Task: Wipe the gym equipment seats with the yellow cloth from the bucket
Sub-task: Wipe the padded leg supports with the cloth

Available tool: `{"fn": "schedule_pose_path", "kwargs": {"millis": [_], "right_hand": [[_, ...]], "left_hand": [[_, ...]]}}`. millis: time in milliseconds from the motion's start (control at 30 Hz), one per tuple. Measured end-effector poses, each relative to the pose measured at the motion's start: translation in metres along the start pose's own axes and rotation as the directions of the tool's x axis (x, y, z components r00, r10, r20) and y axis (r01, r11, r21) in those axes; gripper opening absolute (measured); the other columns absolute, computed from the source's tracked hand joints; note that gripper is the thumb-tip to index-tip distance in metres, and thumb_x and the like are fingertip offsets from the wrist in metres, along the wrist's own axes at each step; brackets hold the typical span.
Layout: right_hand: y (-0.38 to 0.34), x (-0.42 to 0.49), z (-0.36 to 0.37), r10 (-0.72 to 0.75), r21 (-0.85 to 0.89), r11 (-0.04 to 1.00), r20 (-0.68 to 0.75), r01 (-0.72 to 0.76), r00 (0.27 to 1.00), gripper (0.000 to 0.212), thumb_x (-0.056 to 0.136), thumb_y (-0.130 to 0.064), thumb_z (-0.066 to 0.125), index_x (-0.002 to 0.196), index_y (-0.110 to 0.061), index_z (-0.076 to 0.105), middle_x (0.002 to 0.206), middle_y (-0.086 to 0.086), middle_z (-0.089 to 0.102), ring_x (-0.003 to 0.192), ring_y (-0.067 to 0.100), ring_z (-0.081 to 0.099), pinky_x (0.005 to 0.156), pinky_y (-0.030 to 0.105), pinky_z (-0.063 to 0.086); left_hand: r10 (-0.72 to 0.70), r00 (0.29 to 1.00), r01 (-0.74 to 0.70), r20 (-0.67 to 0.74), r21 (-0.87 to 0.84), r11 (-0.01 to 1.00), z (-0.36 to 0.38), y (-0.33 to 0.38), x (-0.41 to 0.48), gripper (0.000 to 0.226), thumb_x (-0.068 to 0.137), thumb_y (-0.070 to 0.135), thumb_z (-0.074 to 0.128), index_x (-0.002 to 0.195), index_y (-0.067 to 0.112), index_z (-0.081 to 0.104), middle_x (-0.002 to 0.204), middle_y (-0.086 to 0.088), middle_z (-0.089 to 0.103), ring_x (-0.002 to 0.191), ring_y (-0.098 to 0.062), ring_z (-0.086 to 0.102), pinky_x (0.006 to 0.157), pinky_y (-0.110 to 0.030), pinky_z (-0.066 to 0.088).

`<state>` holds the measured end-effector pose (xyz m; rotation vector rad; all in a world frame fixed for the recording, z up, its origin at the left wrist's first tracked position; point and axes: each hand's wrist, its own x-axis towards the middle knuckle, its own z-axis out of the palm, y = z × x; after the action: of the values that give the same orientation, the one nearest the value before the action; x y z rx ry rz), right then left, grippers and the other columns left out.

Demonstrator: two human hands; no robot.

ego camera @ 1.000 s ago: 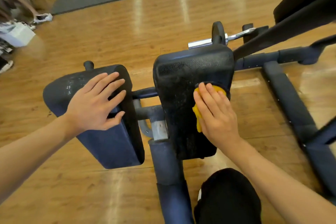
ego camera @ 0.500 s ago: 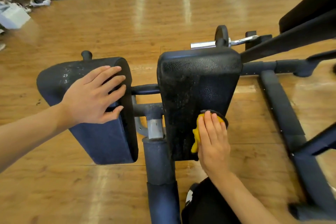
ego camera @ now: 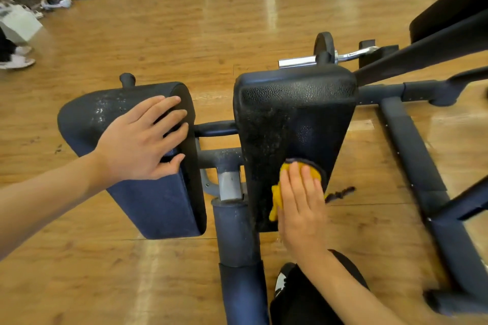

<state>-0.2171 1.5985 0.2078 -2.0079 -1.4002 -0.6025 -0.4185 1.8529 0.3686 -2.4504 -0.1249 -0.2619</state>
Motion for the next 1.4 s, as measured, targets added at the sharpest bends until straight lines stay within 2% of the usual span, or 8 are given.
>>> {"fn": "schedule_pose_path", "kwargs": {"millis": [167,367,500,700,1033,1133,1300,1400], "right_hand": [[0.024,0.013,-0.012,-0.311,-0.014,0.949,0.123,0.315,0.943,0.068,0.093,-0.004,0.062,0.155,-0.009,0.034,0.163,0.010,0.028,0.151,0.027,0.028,0.122,0.045,0.025],[-0.003,0.169,-0.028,-0.001,-0.005,1.000,-0.147,0.000,0.989,0.042,0.103,-0.017,0.045,0.143,-0.005,0.052,0.145,0.010,0.055,0.139,0.025,0.046,0.119,0.045,0.029],[-0.018,0.133,-0.023,0.094,0.071,0.994,-0.184,-0.082,0.978,0.045,0.104,-0.021,0.049,0.145,-0.003,0.049,0.153,0.014,0.045,0.147,0.030,0.035,0.121,0.050,0.026],[-0.001,-0.027,0.002,-0.168,-0.070,0.980,0.195,0.184,0.966,0.084,0.090,-0.013,0.073,0.157,-0.008,0.024,0.166,0.011,0.017,0.153,0.031,0.021,0.125,0.046,0.015],[-0.037,0.197,-0.025,-0.081,0.033,0.996,-0.055,0.083,0.995,0.036,0.099,-0.026,0.047,0.128,-0.012,0.062,0.123,0.006,0.066,0.119,0.025,0.059,0.109,0.039,0.039],[-0.043,0.145,-0.012,-0.069,0.019,0.997,-0.113,0.072,0.991,0.042,0.104,-0.019,0.048,0.144,-0.007,0.051,0.149,0.012,0.051,0.141,0.030,0.043,0.118,0.047,0.033],[-0.012,-0.026,0.011,-0.309,-0.063,0.942,0.223,0.330,0.925,0.072,0.094,-0.011,0.060,0.157,-0.009,0.026,0.164,0.012,0.023,0.154,0.029,0.015,0.126,0.044,0.012],[0.000,-0.026,0.005,-0.401,-0.074,0.896,0.290,0.438,0.869,0.062,0.099,-0.006,0.044,0.158,-0.010,0.025,0.166,0.009,0.020,0.154,0.027,0.014,0.126,0.042,0.011]], "left_hand": [[0.005,1.000,-0.005,-0.013,0.000,1.000,0.000,-0.001,0.000,0.053,0.095,0.046,0.051,0.114,0.000,0.070,0.124,-0.025,0.065,0.132,-0.046,0.053,0.118,-0.053,0.032],[0.013,1.000,-0.013,-0.017,0.005,1.000,0.001,-0.001,0.001,0.052,0.094,0.045,0.052,0.111,-0.001,0.070,0.123,-0.025,0.065,0.131,-0.046,0.054,0.117,-0.054,0.035],[0.010,1.000,-0.010,-0.006,0.003,1.000,0.000,0.000,-0.001,0.053,0.096,0.046,0.048,0.111,-0.001,0.069,0.123,-0.025,0.065,0.132,-0.046,0.053,0.118,-0.054,0.034],[0.002,1.000,-0.002,-0.006,0.001,1.000,0.001,0.000,-0.001,0.053,0.096,0.046,0.048,0.112,0.000,0.070,0.124,-0.025,0.065,0.132,-0.045,0.053,0.117,-0.054,0.036],[0.000,1.000,0.000,-0.010,0.015,1.000,0.001,0.001,-0.001,0.053,0.094,0.046,0.051,0.110,0.000,0.070,0.123,-0.024,0.066,0.132,-0.045,0.054,0.116,-0.054,0.037],[-0.004,1.000,0.005,-0.020,0.016,1.000,0.002,0.001,-0.002,0.052,0.094,0.046,0.051,0.110,0.001,0.070,0.122,-0.024,0.066,0.131,-0.045,0.054,0.117,-0.053,0.036],[-0.003,1.000,0.003,-0.017,0.022,1.000,0.003,0.000,-0.001,0.052,0.094,0.046,0.051,0.111,0.001,0.070,0.123,-0.024,0.066,0.132,-0.044,0.054,0.118,-0.053,0.035],[0.001,0.999,0.000,-0.034,0.018,1.000,0.004,0.001,-0.002,0.051,0.093,0.045,0.052,0.110,0.001,0.070,0.122,-0.023,0.066,0.131,-0.044,0.054,0.117,-0.053,0.037]]}}
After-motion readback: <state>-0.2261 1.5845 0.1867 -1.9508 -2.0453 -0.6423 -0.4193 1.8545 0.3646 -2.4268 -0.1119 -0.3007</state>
